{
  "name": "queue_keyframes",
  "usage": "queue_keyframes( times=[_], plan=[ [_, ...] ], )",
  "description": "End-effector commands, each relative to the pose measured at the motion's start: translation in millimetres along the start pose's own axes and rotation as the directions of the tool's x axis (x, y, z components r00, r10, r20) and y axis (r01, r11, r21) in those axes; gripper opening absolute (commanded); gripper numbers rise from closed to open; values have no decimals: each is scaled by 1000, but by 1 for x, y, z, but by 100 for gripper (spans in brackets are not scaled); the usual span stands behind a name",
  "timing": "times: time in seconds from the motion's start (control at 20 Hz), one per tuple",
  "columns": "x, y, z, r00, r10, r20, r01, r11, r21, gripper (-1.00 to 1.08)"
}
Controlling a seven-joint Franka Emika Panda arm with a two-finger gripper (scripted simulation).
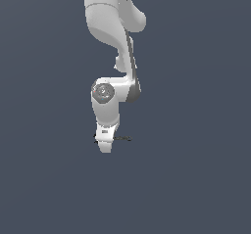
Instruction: Pick up the object and move it to a goal position.
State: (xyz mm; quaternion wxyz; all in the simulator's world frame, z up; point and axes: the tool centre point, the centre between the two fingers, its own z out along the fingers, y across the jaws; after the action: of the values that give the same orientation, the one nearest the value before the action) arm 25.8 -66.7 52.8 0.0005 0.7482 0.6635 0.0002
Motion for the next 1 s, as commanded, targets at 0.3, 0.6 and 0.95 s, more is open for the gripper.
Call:
queue_keyframes(
  times=[0.3, 0.6, 0.95],
  plan=[
    [0, -2, 38, 1000, -4, 0, 4, 1000, 1, 100],
    [0, 0, 45, 1000, -4, 0, 4, 1000, 1, -100],
    [0, 0, 45, 1000, -4, 0, 4, 1000, 1, -100]
  ],
)
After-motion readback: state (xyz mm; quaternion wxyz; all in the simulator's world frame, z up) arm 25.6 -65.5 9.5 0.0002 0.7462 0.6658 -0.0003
